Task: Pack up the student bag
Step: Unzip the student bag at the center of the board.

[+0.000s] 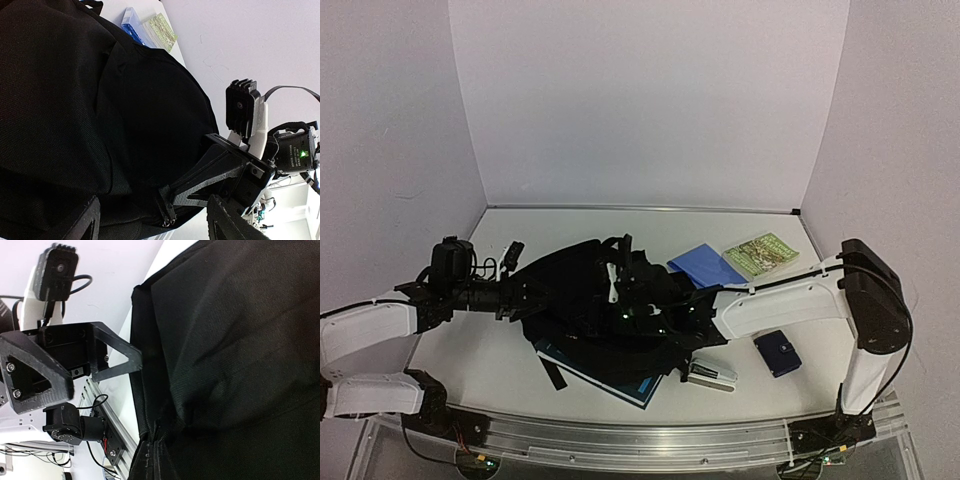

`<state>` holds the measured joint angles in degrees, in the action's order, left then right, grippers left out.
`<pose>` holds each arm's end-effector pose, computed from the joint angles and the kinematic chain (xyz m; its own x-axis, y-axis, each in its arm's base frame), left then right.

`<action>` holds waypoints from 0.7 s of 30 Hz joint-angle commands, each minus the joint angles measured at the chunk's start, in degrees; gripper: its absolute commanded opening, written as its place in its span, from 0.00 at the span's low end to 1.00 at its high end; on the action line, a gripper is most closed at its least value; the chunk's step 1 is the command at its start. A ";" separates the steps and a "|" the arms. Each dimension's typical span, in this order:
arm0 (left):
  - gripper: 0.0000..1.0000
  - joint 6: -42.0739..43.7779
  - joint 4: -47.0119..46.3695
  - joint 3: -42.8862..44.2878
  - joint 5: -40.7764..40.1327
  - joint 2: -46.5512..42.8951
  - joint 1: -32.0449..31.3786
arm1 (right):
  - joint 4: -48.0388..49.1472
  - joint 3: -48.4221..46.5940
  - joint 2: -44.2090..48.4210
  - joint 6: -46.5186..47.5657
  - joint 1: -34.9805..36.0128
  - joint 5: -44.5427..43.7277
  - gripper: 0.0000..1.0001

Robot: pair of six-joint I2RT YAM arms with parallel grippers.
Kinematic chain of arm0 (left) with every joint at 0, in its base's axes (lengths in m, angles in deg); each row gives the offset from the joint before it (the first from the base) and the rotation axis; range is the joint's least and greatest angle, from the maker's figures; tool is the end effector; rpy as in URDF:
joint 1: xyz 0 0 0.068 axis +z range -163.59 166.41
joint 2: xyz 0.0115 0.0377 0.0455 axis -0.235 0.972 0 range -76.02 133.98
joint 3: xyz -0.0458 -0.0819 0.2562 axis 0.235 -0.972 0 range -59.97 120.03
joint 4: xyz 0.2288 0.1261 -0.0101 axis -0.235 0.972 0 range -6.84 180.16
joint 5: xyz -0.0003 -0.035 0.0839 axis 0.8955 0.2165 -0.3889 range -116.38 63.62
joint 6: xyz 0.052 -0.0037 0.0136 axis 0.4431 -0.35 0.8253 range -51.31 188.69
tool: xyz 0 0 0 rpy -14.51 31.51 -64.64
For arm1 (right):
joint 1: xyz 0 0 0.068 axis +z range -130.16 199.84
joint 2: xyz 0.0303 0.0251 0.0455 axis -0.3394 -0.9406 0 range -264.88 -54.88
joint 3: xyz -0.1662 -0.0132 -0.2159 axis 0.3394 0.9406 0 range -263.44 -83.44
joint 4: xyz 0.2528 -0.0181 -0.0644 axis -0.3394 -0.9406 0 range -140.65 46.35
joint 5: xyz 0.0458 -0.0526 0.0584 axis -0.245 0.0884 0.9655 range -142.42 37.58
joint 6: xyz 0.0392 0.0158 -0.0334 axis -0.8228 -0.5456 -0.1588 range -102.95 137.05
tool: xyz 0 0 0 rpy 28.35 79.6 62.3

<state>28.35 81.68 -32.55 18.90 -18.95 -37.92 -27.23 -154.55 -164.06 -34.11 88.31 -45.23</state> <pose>0.1776 -0.1081 0.2193 -0.8849 -0.0998 -0.4549 0.3776 0.4180 -0.8263 0.1568 0.4093 0.2187 -0.8370 -0.0158 -0.5470 -0.5002 0.4277 0.7530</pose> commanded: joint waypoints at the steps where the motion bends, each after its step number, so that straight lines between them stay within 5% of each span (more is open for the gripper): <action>1: 0.74 1.05 -0.57 2.12 -0.08 0.20 -0.27 | 0.80 -2.25 -0.71 0.49 0.27 0.50 0.00; 21: 0.60 2.31 1.11 6.23 1.33 4.45 -5.92 | 0.80 5.58 7.19 0.29 0.29 -3.20 0.00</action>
<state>29.21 82.23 -29.52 19.99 -16.21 -42.47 -27.42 -149.69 -160.12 -34.04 88.31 -46.85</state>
